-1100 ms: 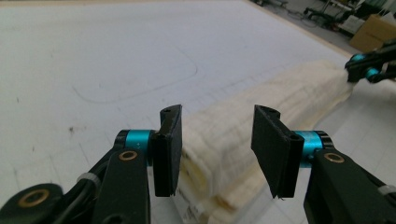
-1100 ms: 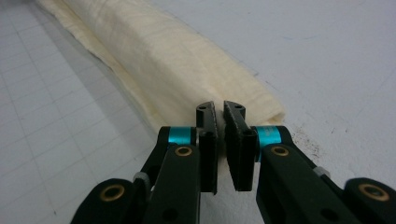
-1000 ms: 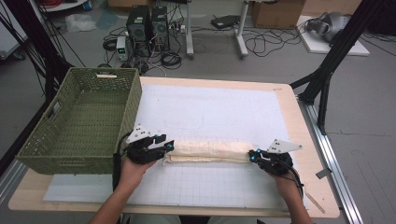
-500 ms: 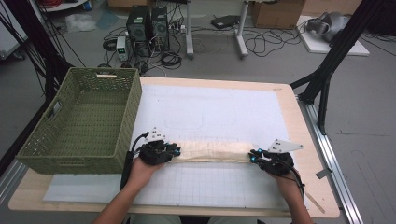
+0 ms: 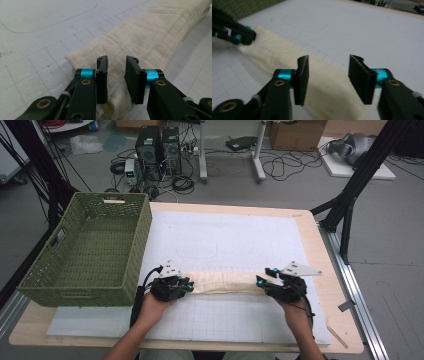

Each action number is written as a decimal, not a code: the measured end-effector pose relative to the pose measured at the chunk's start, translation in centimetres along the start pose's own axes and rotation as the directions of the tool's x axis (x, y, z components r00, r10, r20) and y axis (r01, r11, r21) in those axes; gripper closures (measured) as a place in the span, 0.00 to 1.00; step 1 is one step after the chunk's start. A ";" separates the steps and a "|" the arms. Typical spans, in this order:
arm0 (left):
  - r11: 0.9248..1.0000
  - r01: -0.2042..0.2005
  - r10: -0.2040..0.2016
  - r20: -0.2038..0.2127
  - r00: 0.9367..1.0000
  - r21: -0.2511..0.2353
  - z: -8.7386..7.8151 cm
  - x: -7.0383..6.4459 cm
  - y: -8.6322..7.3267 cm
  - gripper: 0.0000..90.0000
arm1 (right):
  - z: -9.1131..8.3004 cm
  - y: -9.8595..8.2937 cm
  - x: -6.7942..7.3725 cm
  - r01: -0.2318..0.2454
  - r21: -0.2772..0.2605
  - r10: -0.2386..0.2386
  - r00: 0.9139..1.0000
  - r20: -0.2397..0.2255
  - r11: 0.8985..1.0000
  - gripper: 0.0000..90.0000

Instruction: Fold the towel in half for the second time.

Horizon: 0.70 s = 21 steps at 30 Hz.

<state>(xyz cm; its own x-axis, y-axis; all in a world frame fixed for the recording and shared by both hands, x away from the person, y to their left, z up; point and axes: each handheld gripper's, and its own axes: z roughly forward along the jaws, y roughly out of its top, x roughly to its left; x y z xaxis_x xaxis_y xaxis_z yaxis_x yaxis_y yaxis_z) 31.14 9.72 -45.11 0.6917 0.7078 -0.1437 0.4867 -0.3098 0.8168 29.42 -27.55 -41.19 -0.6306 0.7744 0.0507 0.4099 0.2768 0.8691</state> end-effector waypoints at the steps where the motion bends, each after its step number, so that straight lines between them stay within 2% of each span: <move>1: 1.000 0.000 0.000 0.000 1.000 0.000 0.0 0.0 0.0 0.79 | 0.7 0.0 0.5 0.016 0.025 -0.016 1.000 0.003 1.000 0.63; 5: 1.000 0.009 -0.009 -0.006 1.000 0.005 0.0 0.1 0.0 0.81 | 2.5 -0.2 1.0 0.034 0.098 -0.034 0.999 0.000 0.995 0.68; 9: 1.000 0.017 -0.017 -0.010 1.000 0.008 0.0 0.1 0.0 0.83 | 2.8 -1.3 0.5 0.048 0.155 -0.052 0.998 0.021 0.987 0.71; 11: 1.000 0.024 -0.024 -0.008 1.000 0.007 0.0 0.2 0.0 0.84 | 2.7 -2.2 -0.1 0.034 0.188 -0.042 0.998 0.037 0.982 0.71; 17: 1.000 0.027 -0.027 -0.010 1.000 0.011 0.0 0.3 0.0 0.84 | 1.6 -3.1 -1.4 0.020 0.176 -0.031 0.998 0.059 0.984 0.70; 21: 1.000 0.030 -0.030 -0.014 0.999 0.008 0.1 0.2 0.0 0.85 | 0.8 -3.6 -2.1 0.018 0.166 -0.028 0.998 0.058 0.986 0.69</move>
<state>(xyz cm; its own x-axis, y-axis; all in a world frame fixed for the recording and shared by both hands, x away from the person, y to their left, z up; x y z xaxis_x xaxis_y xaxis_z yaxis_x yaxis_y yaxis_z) 31.27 9.82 -45.20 0.6693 0.7255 -0.1604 0.5114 -0.2932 0.8078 29.81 -29.66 -44.83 -0.6026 0.7980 -0.0021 0.5021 0.3812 0.7763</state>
